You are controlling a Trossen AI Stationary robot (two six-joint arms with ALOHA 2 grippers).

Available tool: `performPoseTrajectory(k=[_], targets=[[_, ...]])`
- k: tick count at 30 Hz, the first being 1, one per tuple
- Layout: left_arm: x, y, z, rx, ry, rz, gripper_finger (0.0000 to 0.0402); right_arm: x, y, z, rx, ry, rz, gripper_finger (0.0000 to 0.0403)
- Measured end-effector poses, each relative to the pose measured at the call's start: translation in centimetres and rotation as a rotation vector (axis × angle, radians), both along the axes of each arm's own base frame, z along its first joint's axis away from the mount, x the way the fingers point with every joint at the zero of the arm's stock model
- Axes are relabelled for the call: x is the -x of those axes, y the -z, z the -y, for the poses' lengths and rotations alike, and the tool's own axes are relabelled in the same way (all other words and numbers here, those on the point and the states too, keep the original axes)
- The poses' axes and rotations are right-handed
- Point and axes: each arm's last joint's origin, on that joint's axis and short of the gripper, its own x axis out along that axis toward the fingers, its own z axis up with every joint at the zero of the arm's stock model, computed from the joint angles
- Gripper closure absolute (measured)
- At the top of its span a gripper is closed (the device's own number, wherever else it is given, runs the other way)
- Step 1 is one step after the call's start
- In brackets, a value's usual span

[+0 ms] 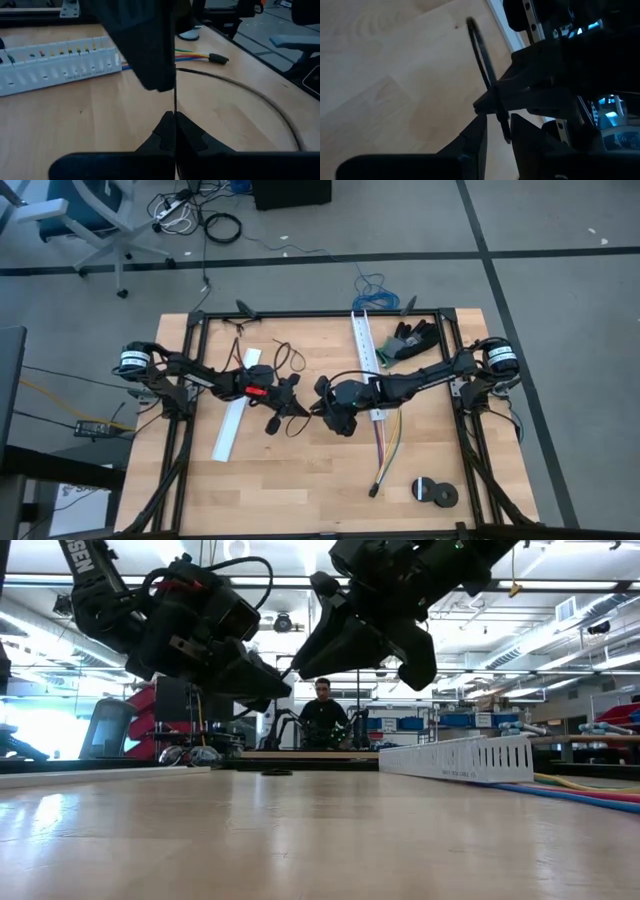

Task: Ziptie cables
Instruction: Prepare the black zip tie

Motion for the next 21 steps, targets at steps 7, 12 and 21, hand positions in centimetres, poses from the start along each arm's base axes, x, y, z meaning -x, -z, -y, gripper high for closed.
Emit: performPoseTrajectory(k=[7, 12, 21], targets=[[0.13, 0.39, 0.02, 0.001, 0.006, -0.047, 0.0402, 0.02, 0.04, 0.06, 0.001, 0.002, -0.004, 0.0330], [0.13, 0.39, 0.03, 0.001, 0.007, -0.047, 0.0402, 0.04, 0.07, 0.06, 0.001, 0.002, -0.008, 0.0333], [0.11, 0.35, 0.03, -0.001, 0.008, -0.042, 0.0402, 0.10, 0.18, -0.06, -0.024, -0.042, -0.023, 0.0397]])
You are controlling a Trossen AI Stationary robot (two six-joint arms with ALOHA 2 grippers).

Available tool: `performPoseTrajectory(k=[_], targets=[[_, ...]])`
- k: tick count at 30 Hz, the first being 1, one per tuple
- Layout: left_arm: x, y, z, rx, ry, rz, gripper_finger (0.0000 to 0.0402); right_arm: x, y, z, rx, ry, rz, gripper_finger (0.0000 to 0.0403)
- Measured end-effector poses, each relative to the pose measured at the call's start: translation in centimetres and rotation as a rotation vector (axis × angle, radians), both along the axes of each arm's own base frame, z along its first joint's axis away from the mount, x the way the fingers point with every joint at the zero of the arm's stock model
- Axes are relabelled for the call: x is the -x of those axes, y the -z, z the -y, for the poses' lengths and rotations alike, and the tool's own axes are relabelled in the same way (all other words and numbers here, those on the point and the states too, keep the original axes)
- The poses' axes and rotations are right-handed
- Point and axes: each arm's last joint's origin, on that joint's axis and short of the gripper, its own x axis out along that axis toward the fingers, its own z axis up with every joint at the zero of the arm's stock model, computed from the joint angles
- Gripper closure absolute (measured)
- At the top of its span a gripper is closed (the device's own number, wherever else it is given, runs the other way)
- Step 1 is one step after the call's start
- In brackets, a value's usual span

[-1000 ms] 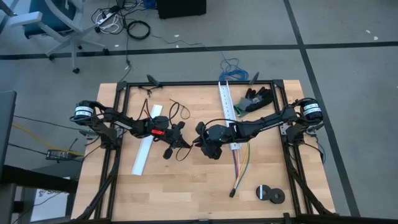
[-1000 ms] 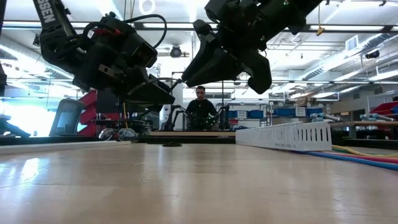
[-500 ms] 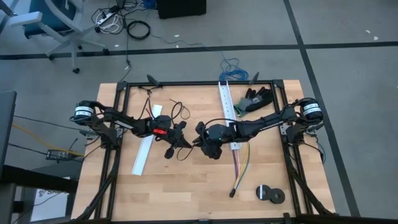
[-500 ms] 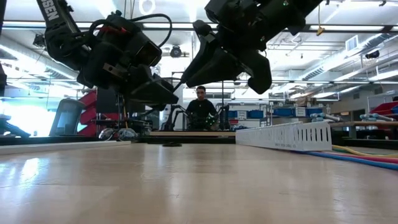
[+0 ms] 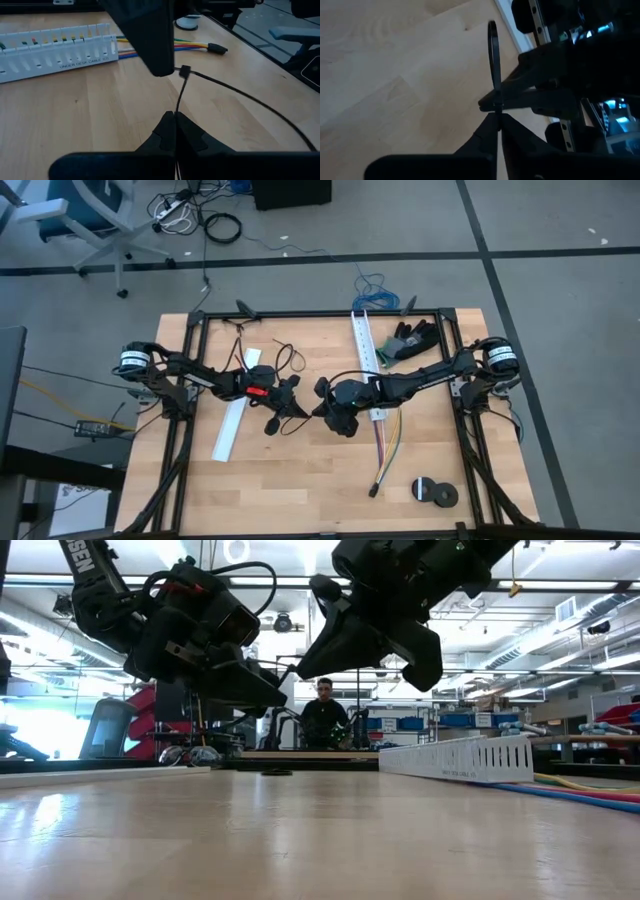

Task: Ziptie cables
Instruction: Prepare the black zip tie

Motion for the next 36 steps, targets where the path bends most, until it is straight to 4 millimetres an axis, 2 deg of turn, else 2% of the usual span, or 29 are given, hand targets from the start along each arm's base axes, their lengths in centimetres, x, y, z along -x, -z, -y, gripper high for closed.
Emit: performPoseTrajectory(k=[5, 14, 23, 36], targets=[[0.0, 0.0, 0.0, 0.000, -0.001, 0.000, 0.0402, 0.0, 0.0, 0.0, -0.016, 0.016, 0.001, 0.0400], [0.0, 0.0, 0.0, -0.018, 0.002, 0.009, 0.0401, 0.0, 0.1, 0.5, 0.013, 0.186, 0.004, 0.0403], [0.0, 0.0, 0.1, -0.012, 0.049, 0.014, 0.0401, 0.6, 0.7, 1.4, 0.081, 0.344, -0.069, 0.0402], [0.0, 0.1, 0.1, -0.014, 0.033, 0.002, 0.0401, 0.3, 0.5, 0.6, 0.008, 0.177, -0.053, 0.0392]])
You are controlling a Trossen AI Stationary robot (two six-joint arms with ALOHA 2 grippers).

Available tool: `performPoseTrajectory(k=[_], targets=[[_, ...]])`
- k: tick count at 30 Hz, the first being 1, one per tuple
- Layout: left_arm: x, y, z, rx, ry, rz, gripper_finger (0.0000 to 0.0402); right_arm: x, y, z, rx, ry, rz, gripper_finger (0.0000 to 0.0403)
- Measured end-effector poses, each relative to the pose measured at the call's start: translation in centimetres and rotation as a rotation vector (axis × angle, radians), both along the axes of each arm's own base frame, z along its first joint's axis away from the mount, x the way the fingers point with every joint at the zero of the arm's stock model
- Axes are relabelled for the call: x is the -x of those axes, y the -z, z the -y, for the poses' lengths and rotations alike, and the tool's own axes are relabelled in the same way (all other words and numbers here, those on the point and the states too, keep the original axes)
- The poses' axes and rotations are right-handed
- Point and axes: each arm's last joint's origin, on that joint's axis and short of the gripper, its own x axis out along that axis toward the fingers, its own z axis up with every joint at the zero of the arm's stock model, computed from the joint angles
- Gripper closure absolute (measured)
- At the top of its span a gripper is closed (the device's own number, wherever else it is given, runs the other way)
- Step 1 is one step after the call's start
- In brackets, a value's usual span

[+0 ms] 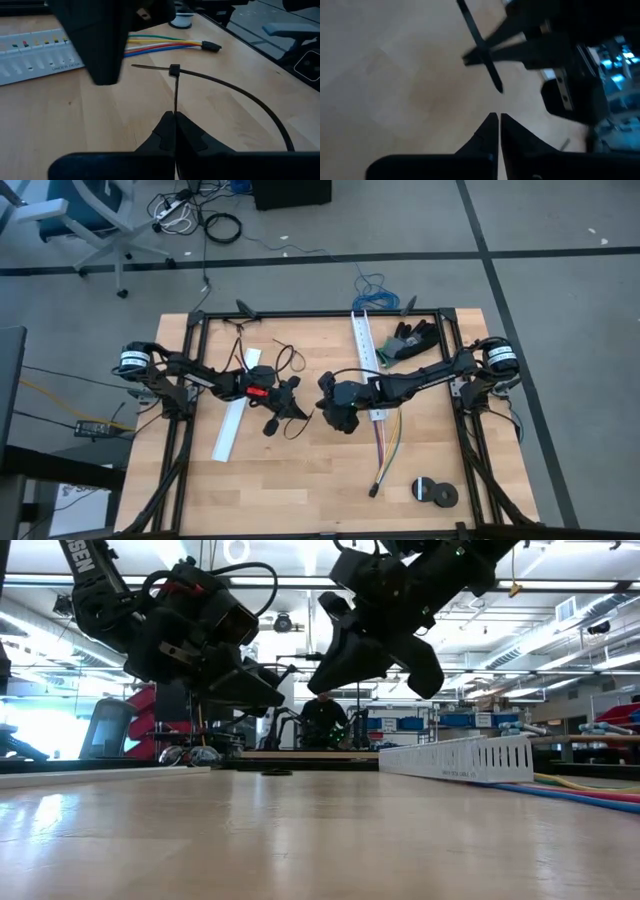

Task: Ziptie cables
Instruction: Prepare the black zip tie

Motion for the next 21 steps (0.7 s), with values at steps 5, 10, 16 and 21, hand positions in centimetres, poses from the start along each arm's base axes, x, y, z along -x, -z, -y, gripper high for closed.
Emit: performPoseTrajectory(k=[5, 10, 16, 21], targets=[[0.0, 0.0, 0.0, 0.003, -0.004, -0.002, 0.0401, -0.1, -0.1, -0.1, 0.021, -0.031, 0.011, 0.0358], [0.0, 0.0, 0.0, 0.002, -0.012, -0.003, 0.0401, -0.2, -0.4, -0.1, 0.052, -0.054, 0.037, 0.0323], [0.0, 0.0, -0.1, -0.004, -0.037, -0.005, 0.0401, -0.2, -0.4, -0.6, 0.096, -0.100, 0.035, 0.0313], [-0.1, 0.0, -0.2, 0.007, -0.066, -0.012, 0.0401, -0.3, -0.3, -1.2, 0.124, -0.134, 0.045, 0.0327]])
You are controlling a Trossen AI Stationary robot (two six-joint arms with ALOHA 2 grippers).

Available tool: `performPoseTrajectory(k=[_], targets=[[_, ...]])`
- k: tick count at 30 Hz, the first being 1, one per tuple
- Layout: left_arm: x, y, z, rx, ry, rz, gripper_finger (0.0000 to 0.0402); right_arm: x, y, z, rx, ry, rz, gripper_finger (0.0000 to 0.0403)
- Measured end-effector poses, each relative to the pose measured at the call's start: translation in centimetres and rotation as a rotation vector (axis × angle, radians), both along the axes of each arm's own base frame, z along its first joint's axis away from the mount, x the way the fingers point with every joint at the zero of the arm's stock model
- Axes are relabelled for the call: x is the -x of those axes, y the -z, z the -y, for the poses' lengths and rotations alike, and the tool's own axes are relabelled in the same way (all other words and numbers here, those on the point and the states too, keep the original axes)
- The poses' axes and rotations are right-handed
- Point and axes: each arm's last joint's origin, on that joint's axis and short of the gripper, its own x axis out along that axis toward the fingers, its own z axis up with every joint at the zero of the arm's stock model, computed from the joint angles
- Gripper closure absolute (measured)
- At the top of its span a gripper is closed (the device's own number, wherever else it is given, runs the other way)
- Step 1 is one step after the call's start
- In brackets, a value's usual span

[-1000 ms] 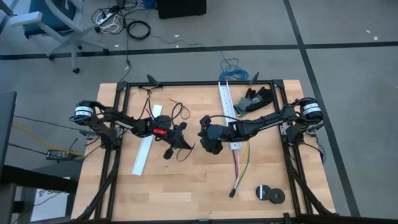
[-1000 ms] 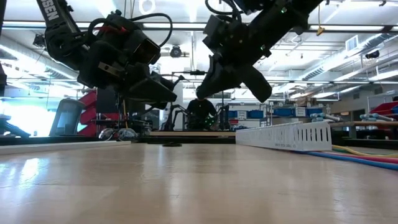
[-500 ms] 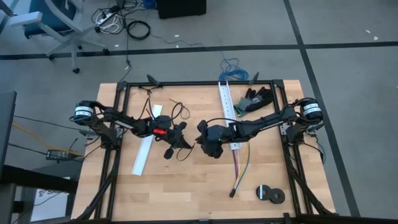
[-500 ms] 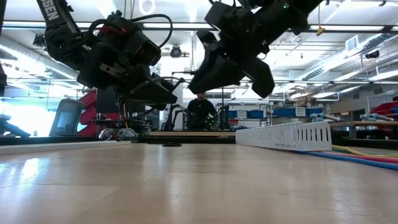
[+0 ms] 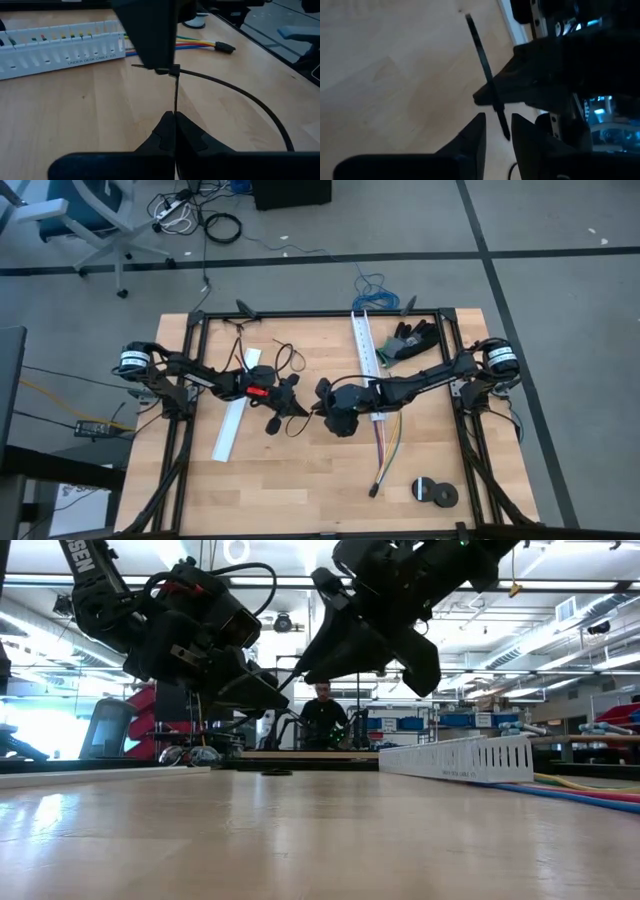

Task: Ziptie cables
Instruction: Prepare the black zip tie

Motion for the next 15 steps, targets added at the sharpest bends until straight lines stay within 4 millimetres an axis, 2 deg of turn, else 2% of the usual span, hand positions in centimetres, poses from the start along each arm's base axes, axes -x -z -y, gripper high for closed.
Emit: performPoseTrajectory(k=[7, 12, 15], targets=[[-0.2, -0.2, 0.0, 0.019, -0.017, -0.001, 0.0401, -0.6, 1.6, -0.2, 0.092, 0.021, -0.016, 0.0330], [-0.2, -0.1, 0.0, 0.021, -0.018, -0.019, 0.0401, -0.7, 1.7, -0.4, 0.105, 0.038, -0.012, 0.0333], [-0.1, 0.1, 0.0, 0.021, -0.020, -0.039, 0.0401, -0.8, 1.5, -0.3, 0.110, 0.049, 0.005, 0.0351]])
